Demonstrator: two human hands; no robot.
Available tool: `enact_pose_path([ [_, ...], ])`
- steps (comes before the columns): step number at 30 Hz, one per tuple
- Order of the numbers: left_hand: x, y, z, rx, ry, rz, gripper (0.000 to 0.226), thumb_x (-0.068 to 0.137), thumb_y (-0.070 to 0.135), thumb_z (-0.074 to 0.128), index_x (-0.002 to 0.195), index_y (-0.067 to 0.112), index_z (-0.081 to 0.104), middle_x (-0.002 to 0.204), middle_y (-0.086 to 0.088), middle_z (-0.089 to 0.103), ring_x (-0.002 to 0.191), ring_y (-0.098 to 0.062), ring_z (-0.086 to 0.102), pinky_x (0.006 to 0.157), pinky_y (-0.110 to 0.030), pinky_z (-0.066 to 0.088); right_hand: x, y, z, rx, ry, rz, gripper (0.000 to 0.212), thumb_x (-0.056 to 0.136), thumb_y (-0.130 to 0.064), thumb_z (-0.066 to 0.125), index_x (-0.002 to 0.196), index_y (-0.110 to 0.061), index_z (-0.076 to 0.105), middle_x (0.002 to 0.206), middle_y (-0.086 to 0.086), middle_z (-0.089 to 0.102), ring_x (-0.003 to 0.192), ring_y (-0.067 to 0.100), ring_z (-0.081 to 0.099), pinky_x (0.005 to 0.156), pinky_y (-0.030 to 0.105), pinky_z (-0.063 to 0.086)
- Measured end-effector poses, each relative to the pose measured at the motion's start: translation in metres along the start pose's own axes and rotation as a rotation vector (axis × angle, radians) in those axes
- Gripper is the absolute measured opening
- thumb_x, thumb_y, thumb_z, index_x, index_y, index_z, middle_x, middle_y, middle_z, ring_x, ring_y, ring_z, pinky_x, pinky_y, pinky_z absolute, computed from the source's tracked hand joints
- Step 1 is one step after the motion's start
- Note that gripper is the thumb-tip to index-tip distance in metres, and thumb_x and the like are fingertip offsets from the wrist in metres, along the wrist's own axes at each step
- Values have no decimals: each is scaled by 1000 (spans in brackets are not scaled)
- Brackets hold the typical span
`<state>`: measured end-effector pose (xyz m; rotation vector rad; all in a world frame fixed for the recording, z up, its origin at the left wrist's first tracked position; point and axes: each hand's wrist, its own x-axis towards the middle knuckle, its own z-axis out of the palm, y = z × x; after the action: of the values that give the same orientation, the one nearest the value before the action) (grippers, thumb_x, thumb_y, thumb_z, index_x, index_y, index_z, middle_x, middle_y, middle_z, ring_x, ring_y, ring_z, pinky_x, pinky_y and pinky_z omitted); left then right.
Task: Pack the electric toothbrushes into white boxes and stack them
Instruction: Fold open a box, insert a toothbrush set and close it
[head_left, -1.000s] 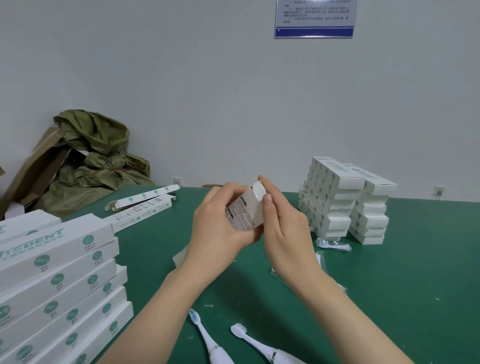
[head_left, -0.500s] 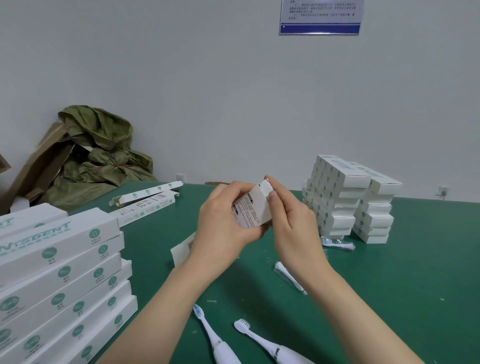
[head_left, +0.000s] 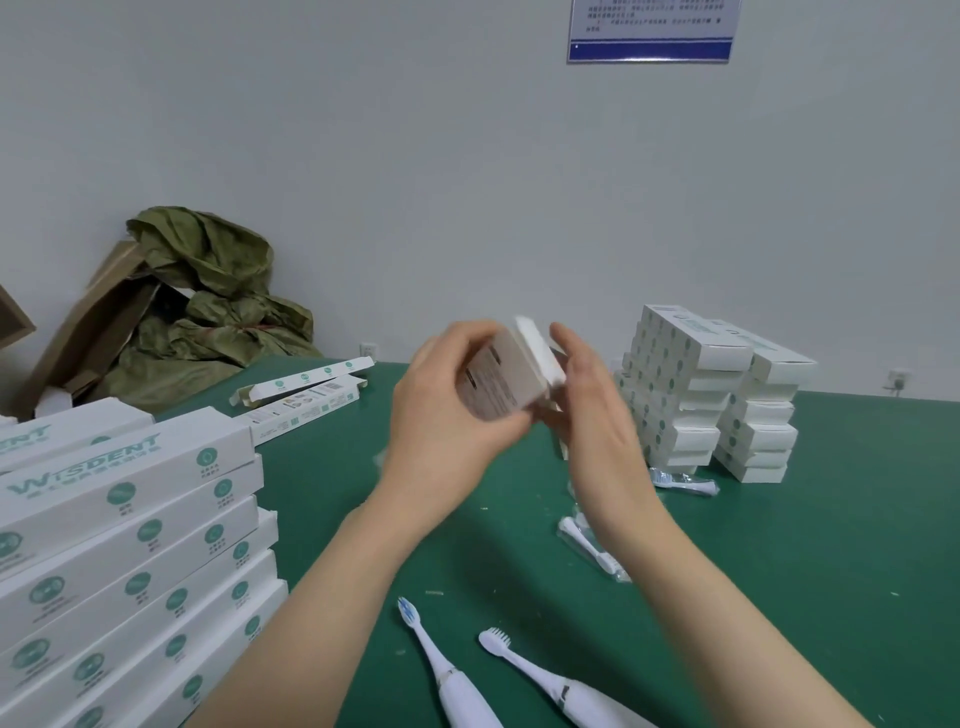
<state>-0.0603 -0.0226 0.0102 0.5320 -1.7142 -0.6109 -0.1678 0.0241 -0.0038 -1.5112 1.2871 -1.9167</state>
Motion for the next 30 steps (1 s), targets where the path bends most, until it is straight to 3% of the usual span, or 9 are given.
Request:
enact_pose_path([
  [2, 6, 5, -15, -349, -24, -58, 62, 58, -3, 83, 106, 24, 52, 102, 7, 62, 97, -5, 62, 87, -20, 47, 5, 5, -7, -4, 151, 136, 20, 100, -36, 39, 109, -29, 56, 109, -12, 62, 108, 4, 58, 93, 26, 47],
  [5, 13, 2, -42, -786, -143, -111, 78, 52, 13, 86, 121, 15, 49, 106, 0, 64, 101, -11, 61, 85, -24, 51, 7, 16, -25, -328, 123, 451, 41, 95, -48, 43, 121, -17, 51, 121, -5, 54, 113, 17, 50, 95, 34, 39],
  [10, 14, -12, -46, -953, -194, -255, 83, 49, 15, 91, 123, 10, 53, 110, -5, 69, 109, -17, 61, 87, -23, 52, 13, 17, -46, 480, 106, 720, 29, 88, -36, 61, 104, -11, 65, 90, 4, 73, 87, 19, 67, 66, 32, 58],
  [12, 15, -19, -39, -758, -77, -345, 59, 59, 4, 80, 113, 14, 58, 102, 0, 71, 108, -17, 61, 82, -18, 51, 15, 24, -52, 427, 305, 606, 18, 85, -27, 67, 90, -10, 64, 91, 8, 74, 88, 21, 65, 73, 33, 58],
  [15, 14, -32, -30, -15, 156, -326, 42, 71, 2, 78, 101, 20, 55, 104, 7, 62, 101, 1, 58, 74, -8, 41, 15, 28, -53, 75, 461, 472, 35, 82, -35, 71, 104, -9, 60, 114, 13, 65, 104, 28, 61, 93, 43, 50],
  [19, 11, -49, -21, 335, 100, -314, 74, 74, 26, 79, 133, 1, 41, 141, -13, 41, 128, -22, 37, 97, -23, 30, 14, 25, -47, -46, 467, 392, 44, 82, -41, 68, 113, -13, 55, 113, 3, 61, 104, 21, 59, 86, 35, 48],
  [23, 11, -46, -24, -71, 139, -426, 43, 84, 28, 70, 122, 14, 53, 121, -5, 59, 112, -21, 55, 92, -32, 44, 14, 27, -56, 131, 381, 449, 34, 90, -28, 63, 109, -1, 60, 113, 15, 66, 108, 33, 61, 98, 45, 48],
  [27, 16, -40, -32, -385, 124, -318, 79, 58, 34, 81, 129, 26, 48, 130, 1, 56, 117, -13, 52, 94, -24, 46, 15, 32, -61, 372, 326, 567, 11, 93, -19, 57, 94, -9, 61, 100, 7, 70, 89, 19, 65, 77, 30, 53],
  [30, 14, -32, -28, -752, 59, -316, 67, 60, 15, 78, 122, 15, 52, 111, -2, 64, 102, -14, 60, 79, -22, 52, 10, 38, -51, 469, 201, 758, 24, 95, -24, 55, 113, -10, 58, 110, 10, 70, 91, 19, 63, 66, 27, 49],
])
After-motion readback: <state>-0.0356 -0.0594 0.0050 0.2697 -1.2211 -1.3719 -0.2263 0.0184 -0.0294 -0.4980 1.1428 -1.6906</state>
